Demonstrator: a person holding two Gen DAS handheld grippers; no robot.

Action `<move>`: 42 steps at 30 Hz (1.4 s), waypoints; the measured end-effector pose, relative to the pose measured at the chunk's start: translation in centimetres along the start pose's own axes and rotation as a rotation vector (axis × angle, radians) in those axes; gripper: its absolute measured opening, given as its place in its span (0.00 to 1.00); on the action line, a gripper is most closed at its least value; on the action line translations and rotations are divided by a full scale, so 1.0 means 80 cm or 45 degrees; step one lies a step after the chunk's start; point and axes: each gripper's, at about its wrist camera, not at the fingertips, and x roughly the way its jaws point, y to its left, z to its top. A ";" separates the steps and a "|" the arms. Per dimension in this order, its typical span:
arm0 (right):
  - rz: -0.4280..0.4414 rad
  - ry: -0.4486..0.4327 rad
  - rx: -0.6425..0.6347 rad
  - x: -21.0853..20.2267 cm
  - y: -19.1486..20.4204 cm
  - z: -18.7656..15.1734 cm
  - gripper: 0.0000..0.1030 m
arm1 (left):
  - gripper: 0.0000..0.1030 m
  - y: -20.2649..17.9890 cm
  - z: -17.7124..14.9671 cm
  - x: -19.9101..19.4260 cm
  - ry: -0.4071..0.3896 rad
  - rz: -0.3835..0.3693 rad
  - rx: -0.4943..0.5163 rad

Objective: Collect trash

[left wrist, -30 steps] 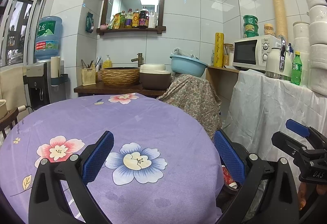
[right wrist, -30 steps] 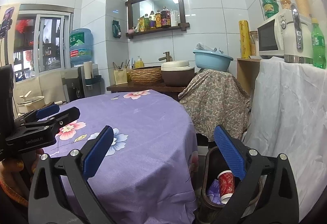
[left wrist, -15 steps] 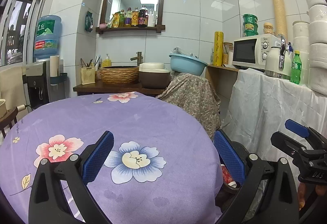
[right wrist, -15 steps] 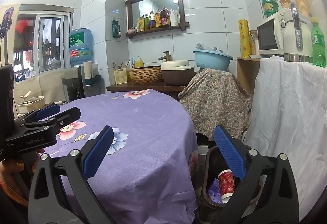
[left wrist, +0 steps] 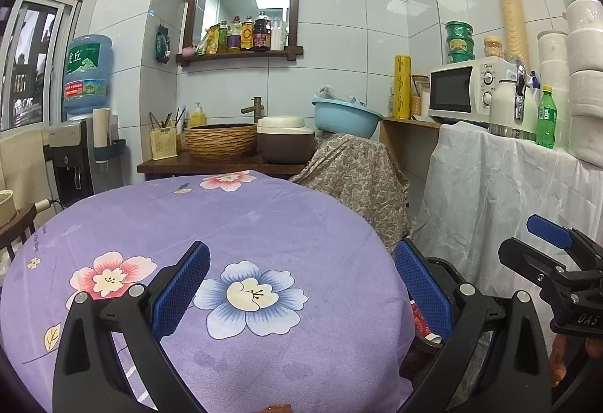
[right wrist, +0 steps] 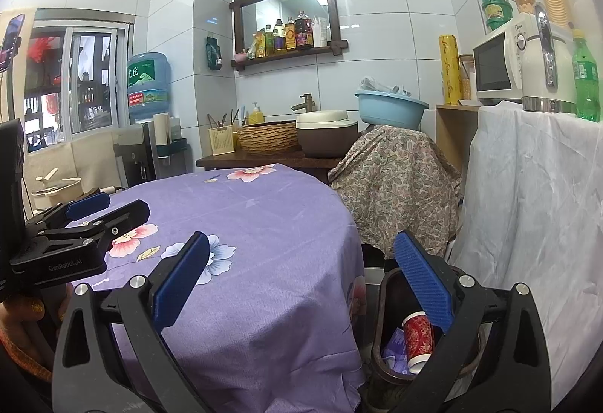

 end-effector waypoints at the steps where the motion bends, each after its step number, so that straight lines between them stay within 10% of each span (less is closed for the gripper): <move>1: 0.000 0.000 0.000 0.000 0.000 0.000 0.94 | 0.95 0.000 0.000 0.000 0.001 -0.001 0.001; 42: -0.014 0.005 0.009 0.003 -0.002 -0.003 0.94 | 0.95 -0.009 0.001 0.000 -0.009 -0.008 0.006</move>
